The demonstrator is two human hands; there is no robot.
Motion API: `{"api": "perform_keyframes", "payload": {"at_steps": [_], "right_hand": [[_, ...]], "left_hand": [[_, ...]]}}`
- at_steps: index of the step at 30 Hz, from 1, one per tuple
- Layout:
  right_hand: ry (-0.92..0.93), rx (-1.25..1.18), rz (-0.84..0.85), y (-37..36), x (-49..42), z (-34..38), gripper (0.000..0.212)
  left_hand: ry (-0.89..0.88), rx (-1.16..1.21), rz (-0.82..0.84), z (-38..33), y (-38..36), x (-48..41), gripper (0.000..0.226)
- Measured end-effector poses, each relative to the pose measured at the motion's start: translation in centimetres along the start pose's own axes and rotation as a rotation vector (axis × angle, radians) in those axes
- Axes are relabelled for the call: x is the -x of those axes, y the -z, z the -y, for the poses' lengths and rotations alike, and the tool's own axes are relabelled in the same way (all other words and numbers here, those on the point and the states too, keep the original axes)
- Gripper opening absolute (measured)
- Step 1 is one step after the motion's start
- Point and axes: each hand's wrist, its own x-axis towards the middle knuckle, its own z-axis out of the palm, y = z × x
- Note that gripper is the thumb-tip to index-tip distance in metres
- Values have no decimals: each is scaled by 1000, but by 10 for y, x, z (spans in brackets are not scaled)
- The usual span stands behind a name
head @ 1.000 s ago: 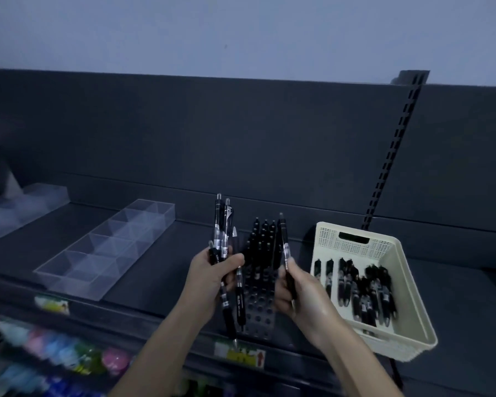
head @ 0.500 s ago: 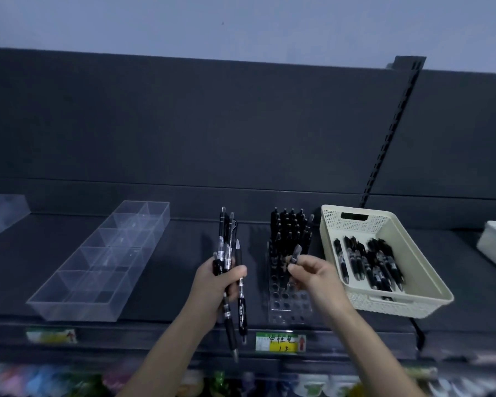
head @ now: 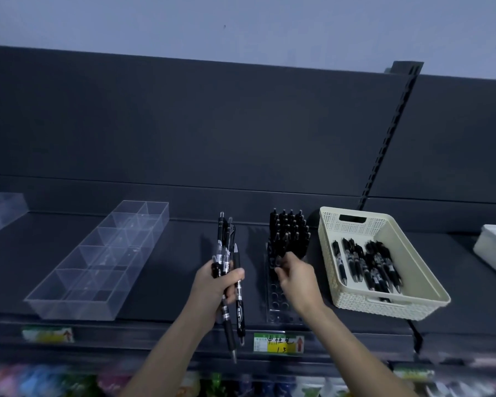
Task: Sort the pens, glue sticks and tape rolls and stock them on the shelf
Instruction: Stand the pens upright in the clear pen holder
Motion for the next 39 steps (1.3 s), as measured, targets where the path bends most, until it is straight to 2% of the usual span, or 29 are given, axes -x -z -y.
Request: {"api": "perform_keyframes", "payload": {"at_steps": [7, 18, 20, 22, 25, 28, 34, 39], "right_hand": [[0, 101, 14, -13, 0, -6, 11], [-11, 40, -29, -16, 0, -14, 24], [-7, -23, -72, -9, 5, -11, 20], [15, -132, -98, 1, 11, -3, 7], [26, -403, 101, 18, 23, 18, 17], [3, -593, 303, 31, 31, 36, 17], [-74, -643, 358, 32, 30, 30, 18], [-68, -592, 436, 38, 27, 19, 27]], "left_hand": [[3, 6, -13, 2, 1, 0, 17], [3, -35, -7, 3, -4, 0, 16], [-3, -34, 3, 0, -6, 0, 17], [-13, -36, 4, -4, -9, -1, 16], [-46, -27, 18, -9, -16, -5, 17], [-91, -43, 39, -14, -26, -6, 18], [-120, -77, 66, -19, -35, -4, 10], [-64, 84, -11, -24, -35, -10, 12]]}}
